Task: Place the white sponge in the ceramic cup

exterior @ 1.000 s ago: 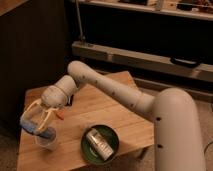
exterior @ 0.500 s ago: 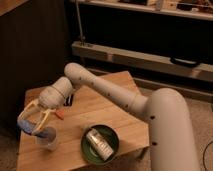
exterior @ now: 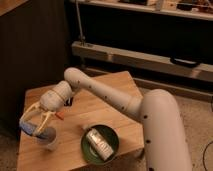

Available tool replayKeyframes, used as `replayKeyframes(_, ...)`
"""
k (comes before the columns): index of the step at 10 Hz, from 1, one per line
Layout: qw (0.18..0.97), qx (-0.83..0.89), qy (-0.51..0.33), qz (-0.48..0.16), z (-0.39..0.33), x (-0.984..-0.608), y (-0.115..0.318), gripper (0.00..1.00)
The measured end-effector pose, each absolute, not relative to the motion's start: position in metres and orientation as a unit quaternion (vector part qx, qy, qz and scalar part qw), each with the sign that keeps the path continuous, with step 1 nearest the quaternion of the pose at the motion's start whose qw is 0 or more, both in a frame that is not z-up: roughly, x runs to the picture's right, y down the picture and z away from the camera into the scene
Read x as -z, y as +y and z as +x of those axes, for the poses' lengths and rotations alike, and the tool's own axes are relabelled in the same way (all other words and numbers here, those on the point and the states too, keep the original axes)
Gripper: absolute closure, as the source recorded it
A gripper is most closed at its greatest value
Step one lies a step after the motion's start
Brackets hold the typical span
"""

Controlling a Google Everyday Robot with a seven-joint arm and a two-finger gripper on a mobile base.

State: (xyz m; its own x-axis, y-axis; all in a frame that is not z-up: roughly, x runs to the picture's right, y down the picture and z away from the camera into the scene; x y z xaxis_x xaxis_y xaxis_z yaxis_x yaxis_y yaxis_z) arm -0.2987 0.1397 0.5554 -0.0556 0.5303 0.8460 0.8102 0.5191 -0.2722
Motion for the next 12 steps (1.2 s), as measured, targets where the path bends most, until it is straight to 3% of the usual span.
replayKeyframes(6, 0.502, 0.141, -0.708, -0.476, -0.308, -0.573, 0.170, 1.00)
replayKeyframes(11, 0.533, 0.129, -0.704, -0.452, -0.324, -0.609, 0.159, 1.00)
replayKeyframes(12, 0.534, 0.148, -0.697, -0.454, -0.323, -0.619, 0.161, 0.92)
